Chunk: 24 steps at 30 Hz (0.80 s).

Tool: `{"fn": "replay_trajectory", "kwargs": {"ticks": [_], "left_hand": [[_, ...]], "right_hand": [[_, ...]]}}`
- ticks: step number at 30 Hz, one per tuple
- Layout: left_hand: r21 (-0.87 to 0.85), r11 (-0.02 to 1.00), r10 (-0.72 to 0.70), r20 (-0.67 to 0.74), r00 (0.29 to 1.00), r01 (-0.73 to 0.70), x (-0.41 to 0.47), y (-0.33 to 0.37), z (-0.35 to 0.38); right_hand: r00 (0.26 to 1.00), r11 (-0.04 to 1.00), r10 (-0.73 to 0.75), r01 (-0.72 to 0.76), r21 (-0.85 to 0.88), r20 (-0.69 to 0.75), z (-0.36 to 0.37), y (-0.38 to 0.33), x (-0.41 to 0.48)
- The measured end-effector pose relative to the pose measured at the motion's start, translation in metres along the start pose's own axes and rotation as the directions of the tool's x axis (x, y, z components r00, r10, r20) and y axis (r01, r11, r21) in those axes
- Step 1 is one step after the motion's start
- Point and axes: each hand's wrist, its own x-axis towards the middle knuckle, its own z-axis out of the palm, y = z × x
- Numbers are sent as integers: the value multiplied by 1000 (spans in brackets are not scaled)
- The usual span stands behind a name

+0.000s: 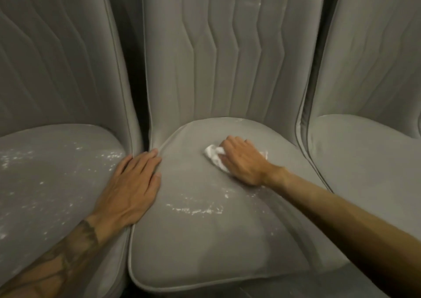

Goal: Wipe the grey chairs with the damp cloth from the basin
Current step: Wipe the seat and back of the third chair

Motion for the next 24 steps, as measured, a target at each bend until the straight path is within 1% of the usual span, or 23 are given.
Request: {"fn": "replay_trajectory", "kwargs": {"ticks": [1, 3, 5, 6, 7, 8, 10, 11, 12, 13, 14, 16, 17, 18, 19, 20, 22, 24], "left_hand": [[16, 1000, 6, -3, 1000, -5, 1, 0, 0], [42, 999, -3, -9, 1000, 3, 2, 3, 0], [49, 998, -24, -24, 999, 26, 3, 8, 2], [45, 998, -32, -30, 999, 33, 2, 11, 4], [33, 999, -39, -36, 999, 40, 1, 12, 6], [17, 999, -43, -41, 998, 44, 0, 13, 7], [-11, 999, -45, -53, 998, 45, 0, 13, 10], [-20, 999, -48, -55, 997, 47, -1, 12, 10], [-27, 998, -51, -56, 997, 50, -1, 10, 11], [-36, 998, -55, -59, 997, 53, -1, 9, 12], [-45, 997, -60, -62, 996, 57, -1, 8, 13], [-44, 997, -65, -71, 995, 62, -1, 7, 14], [-35, 998, -61, -81, 995, 58, -1, 7, 16], [-28, 998, -54, -92, 994, 52, -1, 7, 17], [-25, 999, -48, -104, 993, 46, 0, 7, 18], [-20, 999, -43, -115, 992, 41, 0, 7, 19], [-5, 1000, -28, -126, 992, 27, 2, 3, 22], [13, 1000, -5, -141, 990, 7, 2, -2, 27]], "right_hand": [[996, 996, 91, -91, -19, -2, -5, 18, 1], [958, 958, 287, -287, -4, -2, -12, 46, -2], [918, 919, 394, -392, 38, -41, -7, 50, -7], [916, 918, 397, -393, 59, -67, -3, 43, -12], [928, 931, 363, -356, 86, -84, 1, 31, -17], [949, 949, 303, -292, 117, -86, 5, 18, -25], [983, 969, 180, -169, 177, -45, 5, 2, -42], [988, 973, 153, -144, 181, -32, 1, 5, -47], [987, 977, 155, -148, 153, -40, -4, 16, -49], [979, 976, 196, -189, 108, -55, -9, 30, -50], [961, 962, 270, -266, 67, -57, -14, 46, -51], [891, 892, 452, -451, 32, -47, -22, 71, -53], [857, 859, 512, -511, 21, -58, -23, 75, -55], [847, 851, 525, -526, 18, -77, -21, 71, -56], [860, 864, 502, -502, 33, -93, -17, 62, -57], [887, 892, 453, -449, 62, -95, -12, 49, -60], [947, 944, 315, -307, 118, -62, -7, 20, -71], [976, 970, 219, -215, 116, -20, -10, 17, -81]]}}
